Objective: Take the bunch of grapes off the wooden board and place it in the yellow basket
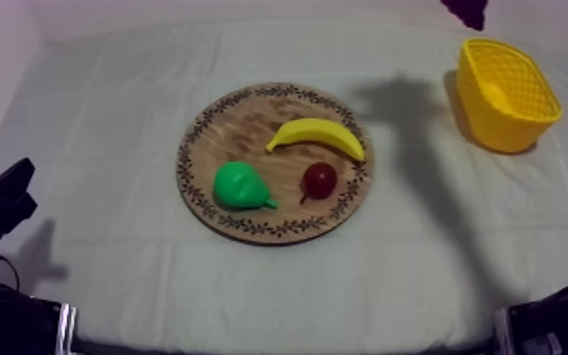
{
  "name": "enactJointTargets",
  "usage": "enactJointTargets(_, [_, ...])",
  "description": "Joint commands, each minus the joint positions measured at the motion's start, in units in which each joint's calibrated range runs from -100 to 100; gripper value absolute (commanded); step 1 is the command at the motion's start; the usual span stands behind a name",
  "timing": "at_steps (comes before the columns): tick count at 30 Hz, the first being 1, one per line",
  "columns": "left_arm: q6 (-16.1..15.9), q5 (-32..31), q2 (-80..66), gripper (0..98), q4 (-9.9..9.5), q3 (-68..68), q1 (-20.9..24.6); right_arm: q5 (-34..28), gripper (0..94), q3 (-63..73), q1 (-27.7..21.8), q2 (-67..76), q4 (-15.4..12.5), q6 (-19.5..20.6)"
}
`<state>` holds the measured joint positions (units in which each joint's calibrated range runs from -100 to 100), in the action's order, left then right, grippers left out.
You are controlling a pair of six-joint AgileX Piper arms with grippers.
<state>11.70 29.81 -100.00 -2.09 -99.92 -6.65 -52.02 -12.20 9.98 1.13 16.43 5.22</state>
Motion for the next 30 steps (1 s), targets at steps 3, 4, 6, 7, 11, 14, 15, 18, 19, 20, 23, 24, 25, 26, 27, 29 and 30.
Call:
enactJointTargets(3, [0.00, 0.01, 0.00, 0.1, 0.02, 0.03, 0.03, 2.43, 26.2, -3.58, -4.17, 2.28, -0.06, -1.67])
enactJointTargets(4, [0.00, 0.01, 0.00, 0.1, 0.02, 0.03, 0.03, 3.13, 26.1, -4.30, -4.88, 2.63, -0.01, -1.98])
enactJointTargets(6, [0.00, 0.01, 0.00, 0.1, 0.02, 0.03, 0.03, 4.83, 26.2, -5.78, -6.26, 3.27, 0.32, -2.38])
enactJointTargets(7, [0.00, 0.01, 0.00, 0.1, 0.02, 0.03, 0.03, 5.73, 26.2, -6.54, -6.94, 3.51, 0.59, -2.48])
enactJointTargets(11, [0.00, 0.01, 0.00, 0.1, 0.02, 0.03, 0.03, 9.27, 26.1, -9.37, -9.67, 4.04, 1.95, -2.40])
enactJointTargets(14, [0.00, 0.01, 0.00, 0.1, 0.02, 0.03, 0.03, 11.82, 25.8, -11.46, -11.72, 4.06, 2.82, -2.46])
enactJointTargets(15, [0.00, 0.01, 0.00, 0.1, 0.02, 0.03, 0.03, 12.65, 25.7, -12.18, -12.37, 3.98, 3.10, -2.53])
enactJointTargets(18, [0.00, 0.01, 0.00, 0.1, 0.02, 0.03, 0.03, 15.56, 25.7, -14.59, -14.36, 3.50, 3.61, -3.22])
enactJointTargets(19, [0.00, 0.01, 0.00, 0.1, 0.02, 0.03, 0.03, 16.73, 25.8, -15.51, -15.05, 3.23, 3.60, -3.66])
enactJointTargets(20, [0.00, 0.01, 0.00, 0.1, 0.02, 0.03, 0.03, 18.05, 26.0, -16.52, -15.71, 2.91, 3.65, -4.01])
enactJointTargets(23, [0.00, 0.01, 0.00, 0.1, 0.02, 0.03, 0.03, 21.78, 26.2, -19.37, -17.34, 1.51, 4.55, -4.04])
enactJointTargets(24, [0.00, 0.01, 0.00, 0.1, 0.02, 0.03, 0.03, 22.63, 26.2, -20.16, -17.66, 0.87, 5.13, -3.61])
enactJointTargets(25, [0.00, 0.01, 0.00, 0.1, 0.02, 0.03, 0.03, 23.24, 26.2, -20.74, -17.88, 0.14, 5.81, -2.99])
enactJointTargets(26, [0.00, 0.01, 0.00, 0.1, 0.02, 0.03, 0.03, 23.77, 26.1, -21.14, -18.04, -0.70, 6.42, -2.30])
enactJointTargets(27, [0.00, 0.01, 0.00, 0.1, 0.02, 0.03, 0.03, 24.24, 26.0, -21.43, -18.13, -1.59, 6.97, -1.58])
enactJointTargets(29, [0.00, 0.01, 0.00, 0.1, 0.02, 0.03, 0.03, 25.30, 26.0, -21.73, -18.23, -3.53, 7.77, -0.36])
enactJointTargets(30, [0.00, 0.01, 0.00, 0.1, 0.02, 0.03, 0.03, 25.96, 26.1, -21.78, -18.26, -4.57, 8.00, 0.12])
